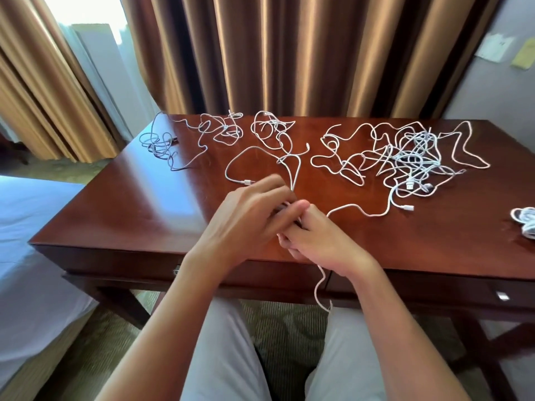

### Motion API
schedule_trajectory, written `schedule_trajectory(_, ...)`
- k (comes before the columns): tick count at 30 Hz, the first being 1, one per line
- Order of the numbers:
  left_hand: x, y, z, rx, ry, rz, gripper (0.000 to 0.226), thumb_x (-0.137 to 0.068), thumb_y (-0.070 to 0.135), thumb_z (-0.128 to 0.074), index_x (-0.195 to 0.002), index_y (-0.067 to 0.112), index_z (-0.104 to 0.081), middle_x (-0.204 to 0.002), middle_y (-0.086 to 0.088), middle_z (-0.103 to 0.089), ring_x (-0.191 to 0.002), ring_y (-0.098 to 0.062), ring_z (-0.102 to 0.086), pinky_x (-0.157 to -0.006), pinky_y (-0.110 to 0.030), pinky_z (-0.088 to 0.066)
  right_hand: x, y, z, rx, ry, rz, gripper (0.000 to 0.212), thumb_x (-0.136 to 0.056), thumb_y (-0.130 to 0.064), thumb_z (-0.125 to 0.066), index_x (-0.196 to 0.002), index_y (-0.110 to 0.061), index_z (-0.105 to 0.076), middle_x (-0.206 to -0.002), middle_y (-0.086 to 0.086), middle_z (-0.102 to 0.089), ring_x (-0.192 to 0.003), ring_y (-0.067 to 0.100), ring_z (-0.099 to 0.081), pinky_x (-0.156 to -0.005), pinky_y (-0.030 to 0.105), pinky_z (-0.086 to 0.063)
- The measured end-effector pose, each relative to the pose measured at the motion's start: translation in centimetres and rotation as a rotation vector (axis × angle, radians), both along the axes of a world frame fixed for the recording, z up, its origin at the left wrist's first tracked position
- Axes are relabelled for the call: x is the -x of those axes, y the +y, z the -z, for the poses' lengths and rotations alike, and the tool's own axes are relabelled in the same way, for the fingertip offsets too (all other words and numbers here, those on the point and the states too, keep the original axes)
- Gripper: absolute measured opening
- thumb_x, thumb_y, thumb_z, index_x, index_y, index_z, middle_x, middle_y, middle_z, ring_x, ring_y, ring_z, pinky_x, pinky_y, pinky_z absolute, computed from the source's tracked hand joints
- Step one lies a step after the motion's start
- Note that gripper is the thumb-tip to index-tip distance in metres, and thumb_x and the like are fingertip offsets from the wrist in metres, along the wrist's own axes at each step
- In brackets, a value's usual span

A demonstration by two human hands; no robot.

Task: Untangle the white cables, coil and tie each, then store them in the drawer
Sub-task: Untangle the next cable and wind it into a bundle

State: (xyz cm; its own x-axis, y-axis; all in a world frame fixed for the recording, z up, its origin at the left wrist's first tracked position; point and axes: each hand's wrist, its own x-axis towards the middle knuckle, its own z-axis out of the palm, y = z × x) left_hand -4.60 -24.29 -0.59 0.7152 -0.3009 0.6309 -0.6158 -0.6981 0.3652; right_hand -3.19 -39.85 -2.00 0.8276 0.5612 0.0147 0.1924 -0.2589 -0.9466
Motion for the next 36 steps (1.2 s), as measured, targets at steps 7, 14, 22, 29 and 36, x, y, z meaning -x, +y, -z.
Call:
schedule_trajectory(7, 1.0, -1.2, 2.0, 0.440, 0.029, -0.200, 0.050, -0.098, 0.028, -0.063, -0.056, 0.006, -0.046, -0.048, 0.007, -0.036, -0.051, -0.001, -0.031, -0.051, -0.021, -0.031, 2.4, -0.9, -0.8, -0.273, 0.112, 0.005, 0.015, -0.098, 0.001, -0.059, -0.084, 0.003, -0.062, -0.047, -0.014, -0.052, -0.040, -0.001, -0.047, -0.046, 0.007, -0.036)
schedule_trajectory(14, 3.3, -4.3, 4.0, 1.148, 0.305, -0.387, 0.058, -0.102, 0.028, -0.057, -0.062, -0.013, -0.044, -0.052, -0.010, -0.036, -0.049, -0.016, -0.032, -0.042, -0.029, -0.026, 4.6, -0.6, 1.5, -0.500, -0.114, 0.337, 0.018, -0.090, -0.027, -0.068, -0.079, -0.015, -0.060, -0.062, -0.014, -0.058, -0.057, -0.001, -0.051, -0.059, 0.013, -0.041)
schedule_trajectory(22, 4.8, -7.7, 6.2, 1.601, 0.768, -0.200, 0.037, -0.097, 0.014, -0.063, -0.061, 0.015, -0.072, -0.071, -0.008, -0.063, -0.066, -0.017, -0.059, -0.057, -0.023, -0.051, 5.8, 2.1, 4.8, -0.284, -0.144, 0.359, 0.039, -0.096, -0.050, -0.050, -0.128, -0.029, -0.057, -0.127, -0.009, -0.063, -0.123, 0.005, -0.058, -0.107, 0.029, -0.045)
schedule_trajectory(29, 4.7, -5.6, 7.5, 0.906, 0.575, -0.279, 0.044, -0.102, 0.029, -0.056, -0.067, 0.003, -0.063, -0.063, -0.002, -0.064, -0.060, -0.012, -0.053, -0.056, -0.032, -0.042, 5.0, 1.4, 5.3, -0.083, -0.363, 0.457, 0.032, -0.105, -0.042, -0.034, -0.095, -0.022, -0.057, -0.100, -0.009, -0.059, -0.099, 0.012, -0.060, -0.091, 0.037, -0.049)
schedule_trajectory(36, 5.0, -2.7, 4.7, 0.410, 0.182, -0.001, 0.022, -0.103, 0.027, -0.049, -0.113, 0.011, -0.062, -0.107, 0.000, -0.059, -0.098, -0.016, -0.060, -0.085, -0.027, -0.048, 4.8, -0.6, 3.7, 0.168, -0.177, 0.124, 0.022, -0.102, -0.038, -0.043, -0.089, -0.033, -0.059, -0.078, -0.012, -0.065, -0.069, 0.004, -0.060, -0.064, 0.040, -0.053)
